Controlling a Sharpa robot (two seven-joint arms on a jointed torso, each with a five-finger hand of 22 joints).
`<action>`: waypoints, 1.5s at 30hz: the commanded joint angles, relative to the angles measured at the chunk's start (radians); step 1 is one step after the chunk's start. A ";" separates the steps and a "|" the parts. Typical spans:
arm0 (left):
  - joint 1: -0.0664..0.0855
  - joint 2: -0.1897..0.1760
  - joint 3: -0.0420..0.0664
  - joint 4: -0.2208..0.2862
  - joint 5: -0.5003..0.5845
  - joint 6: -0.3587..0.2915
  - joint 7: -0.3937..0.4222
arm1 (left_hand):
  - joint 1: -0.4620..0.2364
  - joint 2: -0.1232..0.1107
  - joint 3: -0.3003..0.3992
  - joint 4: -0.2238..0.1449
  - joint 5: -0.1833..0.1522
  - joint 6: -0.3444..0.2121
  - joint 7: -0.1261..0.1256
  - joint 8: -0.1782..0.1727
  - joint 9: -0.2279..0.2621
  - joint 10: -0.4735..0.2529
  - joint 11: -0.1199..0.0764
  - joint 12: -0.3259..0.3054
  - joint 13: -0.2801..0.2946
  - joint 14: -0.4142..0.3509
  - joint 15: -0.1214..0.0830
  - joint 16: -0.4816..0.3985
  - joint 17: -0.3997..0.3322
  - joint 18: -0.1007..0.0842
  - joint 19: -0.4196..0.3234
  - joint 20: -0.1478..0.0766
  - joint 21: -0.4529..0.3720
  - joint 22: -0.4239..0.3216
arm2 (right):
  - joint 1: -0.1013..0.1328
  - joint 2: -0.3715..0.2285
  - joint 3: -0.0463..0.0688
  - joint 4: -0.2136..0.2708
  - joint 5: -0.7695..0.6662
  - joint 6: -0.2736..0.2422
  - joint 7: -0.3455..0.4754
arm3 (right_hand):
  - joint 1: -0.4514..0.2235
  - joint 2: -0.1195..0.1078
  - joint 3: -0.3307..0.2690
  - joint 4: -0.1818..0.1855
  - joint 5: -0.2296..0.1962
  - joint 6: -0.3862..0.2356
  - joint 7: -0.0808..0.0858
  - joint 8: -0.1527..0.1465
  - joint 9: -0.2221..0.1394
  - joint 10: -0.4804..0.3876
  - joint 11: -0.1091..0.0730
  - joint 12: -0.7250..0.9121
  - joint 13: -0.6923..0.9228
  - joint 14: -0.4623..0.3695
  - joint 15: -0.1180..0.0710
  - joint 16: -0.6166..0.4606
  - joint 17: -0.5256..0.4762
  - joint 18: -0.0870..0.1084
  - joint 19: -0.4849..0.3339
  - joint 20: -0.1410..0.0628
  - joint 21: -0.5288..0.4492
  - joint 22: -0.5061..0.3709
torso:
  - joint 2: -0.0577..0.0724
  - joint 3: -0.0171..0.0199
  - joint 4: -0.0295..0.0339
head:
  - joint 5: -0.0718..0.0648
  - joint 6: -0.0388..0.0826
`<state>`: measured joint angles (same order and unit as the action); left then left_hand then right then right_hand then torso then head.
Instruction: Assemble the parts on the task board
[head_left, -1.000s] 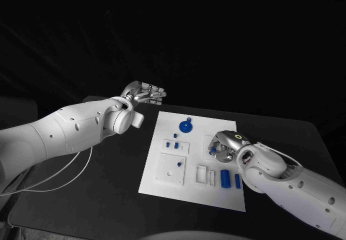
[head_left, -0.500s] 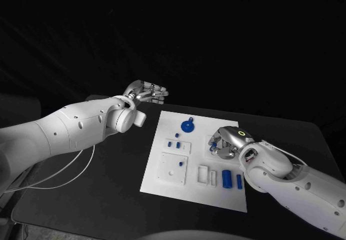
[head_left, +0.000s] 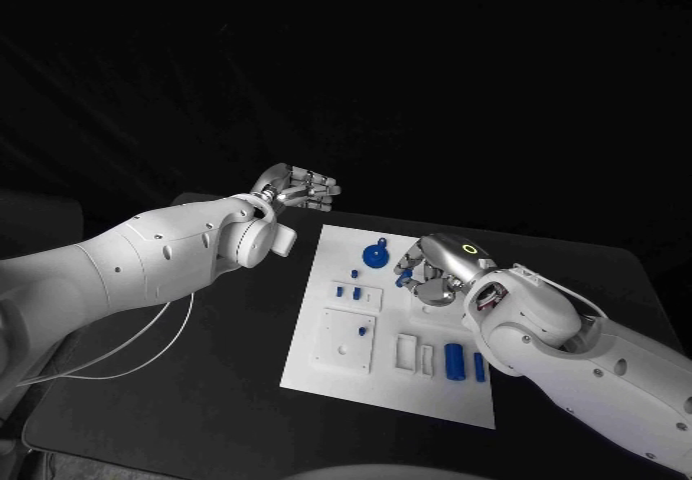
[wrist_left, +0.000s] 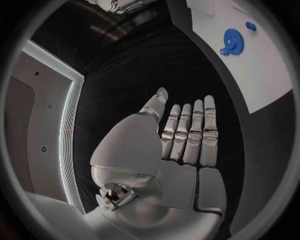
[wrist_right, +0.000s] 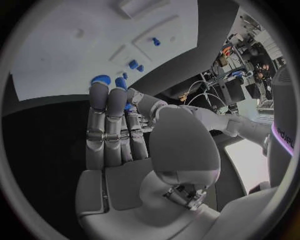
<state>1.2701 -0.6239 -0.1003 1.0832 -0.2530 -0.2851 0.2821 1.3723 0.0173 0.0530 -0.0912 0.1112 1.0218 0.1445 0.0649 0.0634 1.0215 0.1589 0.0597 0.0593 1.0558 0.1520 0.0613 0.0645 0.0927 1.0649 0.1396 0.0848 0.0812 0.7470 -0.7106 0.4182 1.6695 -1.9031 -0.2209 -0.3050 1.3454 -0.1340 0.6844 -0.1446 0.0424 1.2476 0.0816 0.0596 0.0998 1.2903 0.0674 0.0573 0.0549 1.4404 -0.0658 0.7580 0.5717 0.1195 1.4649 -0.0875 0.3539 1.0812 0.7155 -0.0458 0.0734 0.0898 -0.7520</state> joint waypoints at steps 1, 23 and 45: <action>-0.001 0.010 0.001 -0.003 0.004 0.014 0.005 | 0.000 0.005 -0.004 -0.002 -0.002 -0.003 0.002 -0.003 -0.001 -0.006 -0.002 -0.001 -0.001 -0.006 -0.002 -0.001 -0.001 0.016 -0.001 0.002 -0.004 -0.002 | 0.002 0.027 -0.005 0.006 -0.004 0.020 0.021 | 0.021 0.011 -0.005 0.001 0.006 0.005 0.000 0.005 0.002 0.069 -0.040 0.005 0.006 0.006 -0.002 -0.005 0.001 0.014 0.023 -0.004 -0.005 0.001 | -0.003 -0.0017 0.0030 | 0.000 0.004; -0.004 0.063 0.000 -0.020 0.004 0.022 0.000 | 0.000 0.005 -0.005 -0.001 -0.003 -0.003 0.000 -0.003 -0.001 -0.007 -0.003 -0.002 -0.001 -0.008 -0.003 -0.001 -0.001 0.016 -0.002 0.003 -0.005 -0.002 | 0.007 0.174 -0.195 -0.055 -0.036 0.013 0.065 | 0.012 0.013 -0.002 -0.014 0.006 0.005 0.000 0.005 0.002 0.070 -0.040 0.005 0.006 0.010 -0.002 -0.013 0.012 0.014 0.029 -0.005 -0.016 0.009 | -0.002 -0.0027 0.0041 | 0.030 0.000; -0.004 0.062 0.000 -0.019 0.004 0.024 0.002 | 0.001 0.009 -0.004 -0.001 0.005 -0.003 0.003 -0.003 -0.001 -0.006 -0.002 -0.002 -0.001 -0.008 -0.003 -0.001 -0.001 0.016 -0.002 0.002 -0.004 -0.002 | 0.007 0.185 -0.245 -0.091 -0.056 0.027 0.046 | 0.006 0.014 0.007 -0.021 0.006 0.005 0.000 0.005 0.002 0.070 -0.040 0.005 0.006 0.010 -0.003 -0.017 0.015 0.014 0.029 -0.006 -0.020 0.016 | -0.002 -0.0016 0.0019 | 0.033 -0.005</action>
<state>1.2659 -0.5630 -0.1008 1.0625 -0.2522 -0.2741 0.2771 1.3763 0.0212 0.0529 -0.0912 0.1198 1.0218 0.1445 0.0649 0.0634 1.0216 0.1588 0.0596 0.0593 1.0521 0.1482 0.0613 0.0645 0.0927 1.0651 0.1394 0.0848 0.0807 0.7541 -0.5275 0.1732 1.5799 -1.9421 -0.2012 -0.2579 1.3455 -0.1341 0.6901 -0.1644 0.0464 1.2473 0.0817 0.0598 0.1005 1.2904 0.0676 0.0573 0.0549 1.4449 -0.0673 0.7449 0.5858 0.1195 1.4664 -0.0853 0.3403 1.0967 0.7133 -0.0472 0.0749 0.1221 -0.7571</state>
